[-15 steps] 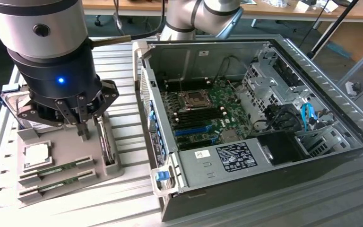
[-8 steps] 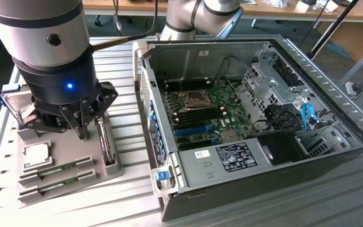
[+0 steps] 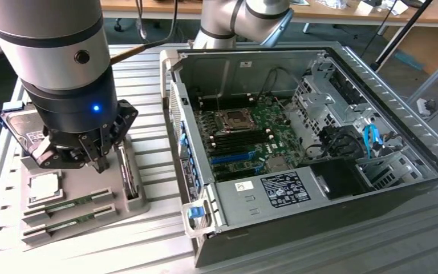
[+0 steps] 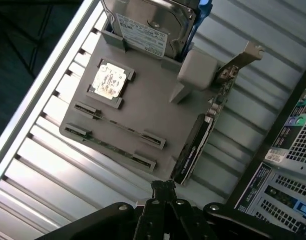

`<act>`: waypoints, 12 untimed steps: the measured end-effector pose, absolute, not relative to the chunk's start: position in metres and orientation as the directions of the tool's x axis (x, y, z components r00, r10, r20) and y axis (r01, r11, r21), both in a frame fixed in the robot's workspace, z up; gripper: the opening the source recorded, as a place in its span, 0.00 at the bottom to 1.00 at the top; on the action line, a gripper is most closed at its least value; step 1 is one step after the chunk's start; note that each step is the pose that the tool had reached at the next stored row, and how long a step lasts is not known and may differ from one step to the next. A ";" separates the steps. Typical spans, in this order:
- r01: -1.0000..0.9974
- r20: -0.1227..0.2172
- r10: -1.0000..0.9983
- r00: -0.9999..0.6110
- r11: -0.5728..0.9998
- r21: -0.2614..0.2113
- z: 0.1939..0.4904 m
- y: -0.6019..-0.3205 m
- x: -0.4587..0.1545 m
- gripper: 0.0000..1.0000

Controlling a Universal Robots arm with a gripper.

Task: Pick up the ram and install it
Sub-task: 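Pick up the ram and move it above insertion slot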

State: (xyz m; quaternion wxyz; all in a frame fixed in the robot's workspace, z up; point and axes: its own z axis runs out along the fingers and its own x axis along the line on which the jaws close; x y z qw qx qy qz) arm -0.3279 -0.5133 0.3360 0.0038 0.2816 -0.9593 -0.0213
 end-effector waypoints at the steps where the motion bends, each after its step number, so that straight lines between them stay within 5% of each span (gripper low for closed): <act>1: -0.555 -0.005 -0.555 -0.832 0.831 0.043 0.335 -0.513 -0.328 0.11; 12: -0.744 -0.005 -0.744 -0.668 0.667 0.043 0.329 -0.513 -0.328 0.11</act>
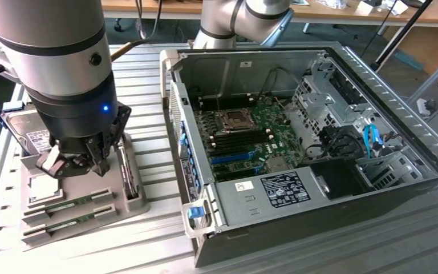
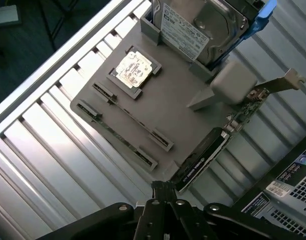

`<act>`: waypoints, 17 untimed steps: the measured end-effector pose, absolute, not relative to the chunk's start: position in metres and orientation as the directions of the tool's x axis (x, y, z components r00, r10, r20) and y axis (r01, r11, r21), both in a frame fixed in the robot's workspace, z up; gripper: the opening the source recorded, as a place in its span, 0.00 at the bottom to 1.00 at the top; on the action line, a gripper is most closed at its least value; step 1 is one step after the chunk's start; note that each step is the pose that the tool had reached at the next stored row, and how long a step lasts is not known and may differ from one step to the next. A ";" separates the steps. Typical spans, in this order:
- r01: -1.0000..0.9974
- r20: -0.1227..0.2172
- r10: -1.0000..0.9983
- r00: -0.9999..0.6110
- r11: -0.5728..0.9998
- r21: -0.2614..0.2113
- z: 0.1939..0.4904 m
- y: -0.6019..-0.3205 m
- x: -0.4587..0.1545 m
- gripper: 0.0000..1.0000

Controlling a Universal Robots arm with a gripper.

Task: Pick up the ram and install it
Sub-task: 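Pick up the ram and move it above insertion slot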

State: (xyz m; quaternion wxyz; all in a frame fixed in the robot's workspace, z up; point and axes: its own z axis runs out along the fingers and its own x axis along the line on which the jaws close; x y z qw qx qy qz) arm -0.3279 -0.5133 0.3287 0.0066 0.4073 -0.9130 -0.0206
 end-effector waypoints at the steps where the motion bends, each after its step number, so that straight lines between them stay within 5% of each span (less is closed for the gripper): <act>1: -0.755 -0.005 -0.755 -0.655 0.655 0.043 0.328 -0.513 -0.328 0.11; 17: -0.924 -0.005 -0.924 -0.381 0.381 0.043 0.323 -0.513 -0.328 0.11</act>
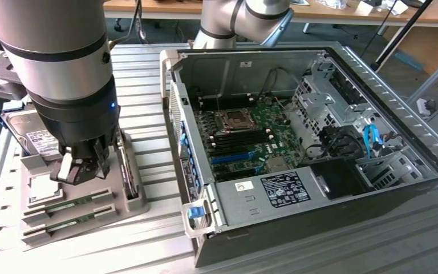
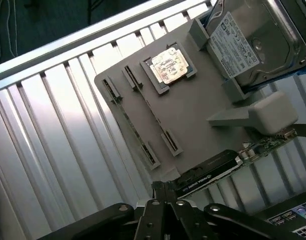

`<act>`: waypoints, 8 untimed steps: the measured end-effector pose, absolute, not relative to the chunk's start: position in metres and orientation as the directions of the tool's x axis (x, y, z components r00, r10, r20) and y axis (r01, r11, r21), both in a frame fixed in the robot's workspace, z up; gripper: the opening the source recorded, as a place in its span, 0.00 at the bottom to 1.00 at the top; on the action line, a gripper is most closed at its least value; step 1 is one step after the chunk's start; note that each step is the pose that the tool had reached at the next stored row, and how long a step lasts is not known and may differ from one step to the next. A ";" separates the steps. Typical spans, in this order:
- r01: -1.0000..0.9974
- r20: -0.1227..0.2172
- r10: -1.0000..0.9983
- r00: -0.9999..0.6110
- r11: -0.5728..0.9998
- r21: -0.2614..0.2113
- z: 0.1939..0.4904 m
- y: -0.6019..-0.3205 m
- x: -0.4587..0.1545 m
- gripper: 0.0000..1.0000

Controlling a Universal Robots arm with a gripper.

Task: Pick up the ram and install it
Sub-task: 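Pick up the ram and move it above insertion slot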

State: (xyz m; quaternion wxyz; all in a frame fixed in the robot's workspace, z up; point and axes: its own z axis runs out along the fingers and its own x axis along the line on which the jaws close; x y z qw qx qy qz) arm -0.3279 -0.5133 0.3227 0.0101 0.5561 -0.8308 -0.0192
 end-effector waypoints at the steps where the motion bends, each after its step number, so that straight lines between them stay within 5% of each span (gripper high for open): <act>1: -0.937 -0.005 -0.938 -0.347 0.347 0.043 0.322 -0.513 -0.328 0.11; 8: -0.980 -0.005 -0.981 -0.194 0.193 0.043 0.320 -0.513 -0.328 0.11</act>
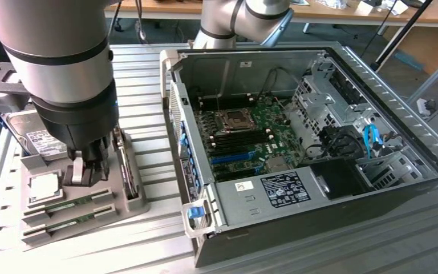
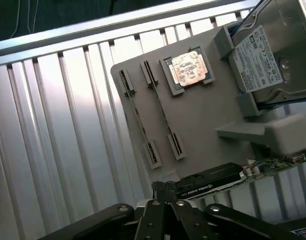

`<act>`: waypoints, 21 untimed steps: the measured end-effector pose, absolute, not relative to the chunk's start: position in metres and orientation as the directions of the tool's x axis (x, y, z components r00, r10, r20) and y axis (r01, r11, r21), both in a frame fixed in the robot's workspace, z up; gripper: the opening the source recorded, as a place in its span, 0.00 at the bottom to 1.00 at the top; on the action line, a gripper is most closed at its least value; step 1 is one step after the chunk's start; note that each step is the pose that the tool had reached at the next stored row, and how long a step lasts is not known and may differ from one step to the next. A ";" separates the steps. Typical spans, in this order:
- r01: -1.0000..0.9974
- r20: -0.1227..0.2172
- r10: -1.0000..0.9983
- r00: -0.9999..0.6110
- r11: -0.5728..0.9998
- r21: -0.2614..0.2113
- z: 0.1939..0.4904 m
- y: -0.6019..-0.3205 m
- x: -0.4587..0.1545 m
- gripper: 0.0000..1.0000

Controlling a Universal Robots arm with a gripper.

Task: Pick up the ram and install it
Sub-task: 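Pick up the ram and move it above insertion slot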

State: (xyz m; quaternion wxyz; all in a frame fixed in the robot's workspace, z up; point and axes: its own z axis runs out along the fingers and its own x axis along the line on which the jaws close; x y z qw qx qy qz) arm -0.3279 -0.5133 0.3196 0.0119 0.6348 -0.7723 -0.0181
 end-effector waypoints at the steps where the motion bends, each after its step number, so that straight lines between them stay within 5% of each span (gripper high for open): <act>1: -0.987 -0.005 -0.987 -0.158 0.157 0.043 0.319 -0.513 -0.328 0.11; 7: -0.998 -0.005 -0.999 0.038 -0.038 0.043 0.316 -0.513 -0.328 0.11; 14: -0.996 -0.005 -0.997 0.081 -0.081 0.043 0.315 -0.513 -0.328 0.11; 18: -0.996 -0.005 -0.997 0.081 -0.081 0.043 0.315 -0.513 -0.328 0.36; 21: -0.996 -0.006 -0.997 0.083 -0.083 0.043 0.314 -0.513 -0.333 0.36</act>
